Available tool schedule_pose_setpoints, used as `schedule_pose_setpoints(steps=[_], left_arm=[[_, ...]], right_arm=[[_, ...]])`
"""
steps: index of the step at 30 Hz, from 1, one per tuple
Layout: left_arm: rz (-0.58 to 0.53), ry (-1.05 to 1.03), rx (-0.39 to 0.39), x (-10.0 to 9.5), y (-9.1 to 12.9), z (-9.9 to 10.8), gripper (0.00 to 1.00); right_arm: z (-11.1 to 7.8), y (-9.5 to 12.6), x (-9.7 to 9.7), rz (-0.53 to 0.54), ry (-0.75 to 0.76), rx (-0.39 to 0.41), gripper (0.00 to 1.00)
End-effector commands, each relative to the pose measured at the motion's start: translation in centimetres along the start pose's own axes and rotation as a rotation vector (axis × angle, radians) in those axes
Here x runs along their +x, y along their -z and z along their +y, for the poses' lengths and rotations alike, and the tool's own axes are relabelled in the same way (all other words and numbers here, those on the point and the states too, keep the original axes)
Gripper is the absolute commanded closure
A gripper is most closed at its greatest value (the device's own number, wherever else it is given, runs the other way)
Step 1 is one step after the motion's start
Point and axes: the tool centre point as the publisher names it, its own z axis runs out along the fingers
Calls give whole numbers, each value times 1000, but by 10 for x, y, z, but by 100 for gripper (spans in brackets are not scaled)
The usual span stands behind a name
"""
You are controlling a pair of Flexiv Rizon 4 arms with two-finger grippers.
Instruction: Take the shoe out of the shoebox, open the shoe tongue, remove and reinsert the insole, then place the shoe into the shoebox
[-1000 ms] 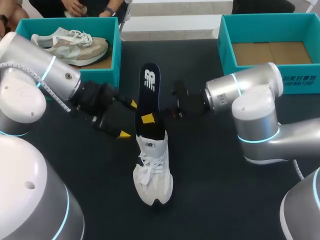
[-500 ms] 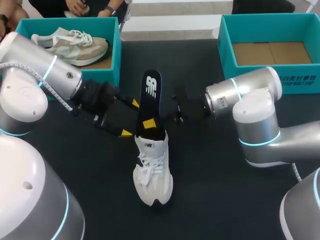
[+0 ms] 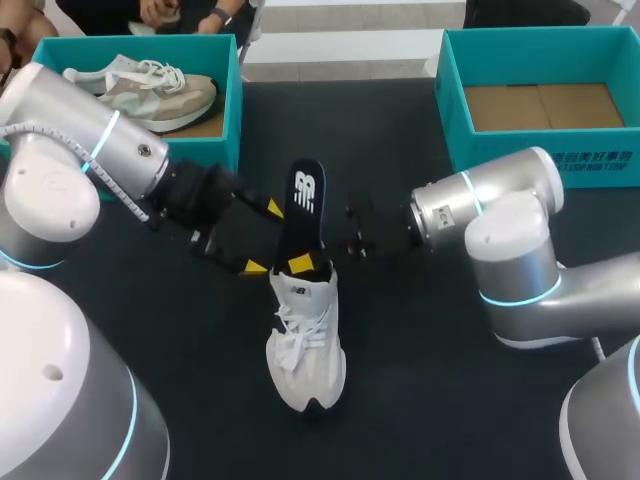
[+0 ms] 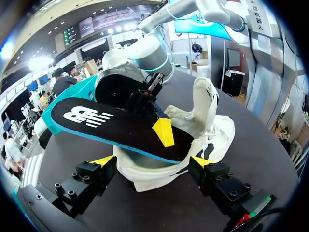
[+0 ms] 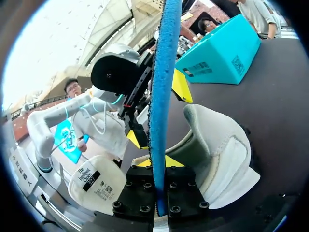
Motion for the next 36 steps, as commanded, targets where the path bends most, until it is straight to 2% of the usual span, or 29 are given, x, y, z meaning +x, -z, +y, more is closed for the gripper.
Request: schedule_pose_setpoints(steps=[1,4,14,16,18,19,29,31,36], left_arm=[[-7,-3,-6,0,-1,0,0],[-8,-4,-8,0,-1,0,0],[-8,-4,-8,0,-1,0,0],[-8,-4,-8,0,-1,0,0],[-8,-4,-8,0,-1,0,0],[-8,-4,-8,0,-1,0,0],[-8,-4,-8,0,-1,0,0],[-8,-4,-8,0,-1,0,0],[-8,-4,-8,0,-1,0,0]], right_arm=[[4,1,5,-17,16,7,75],[10,3,6,-24,26,12,65],[26,10,9,-48,57,36,66],[28,11,6,-48,59,39,73],[28,10,4,-44,55,44,85],[28,10,1,-37,49,49,100],[2,0,-5,-7,-79,112,100],[-6,-4,-3,-4,-132,152,100],[-21,-11,-1,8,-162,145,100]])
